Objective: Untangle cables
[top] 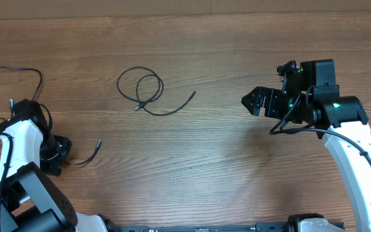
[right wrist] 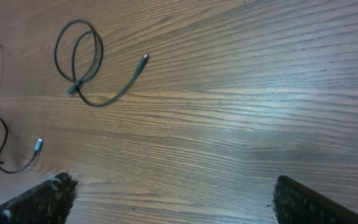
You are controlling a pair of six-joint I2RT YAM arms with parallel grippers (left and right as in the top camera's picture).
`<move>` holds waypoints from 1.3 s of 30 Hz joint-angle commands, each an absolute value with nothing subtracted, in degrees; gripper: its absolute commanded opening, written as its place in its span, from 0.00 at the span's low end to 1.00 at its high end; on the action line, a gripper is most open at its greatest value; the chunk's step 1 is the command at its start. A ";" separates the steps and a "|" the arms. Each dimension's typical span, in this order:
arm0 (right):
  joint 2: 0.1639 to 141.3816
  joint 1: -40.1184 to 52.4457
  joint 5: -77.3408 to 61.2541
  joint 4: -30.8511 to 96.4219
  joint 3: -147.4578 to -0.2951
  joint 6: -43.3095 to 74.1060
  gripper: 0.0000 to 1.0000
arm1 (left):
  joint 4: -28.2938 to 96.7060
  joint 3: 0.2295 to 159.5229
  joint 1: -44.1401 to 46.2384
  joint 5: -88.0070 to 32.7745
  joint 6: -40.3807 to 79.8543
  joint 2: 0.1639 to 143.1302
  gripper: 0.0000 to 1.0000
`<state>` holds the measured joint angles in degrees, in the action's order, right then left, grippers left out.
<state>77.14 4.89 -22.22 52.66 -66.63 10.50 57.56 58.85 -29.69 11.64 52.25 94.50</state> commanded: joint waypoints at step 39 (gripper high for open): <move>77.08 4.86 -21.91 53.95 -66.76 10.70 1.00 | 55.05 83.20 -37.01 28.23 44.12 93.58 0.08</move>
<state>77.14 4.86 -22.22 53.91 -66.63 10.52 54.74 82.04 -34.85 24.60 44.64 94.50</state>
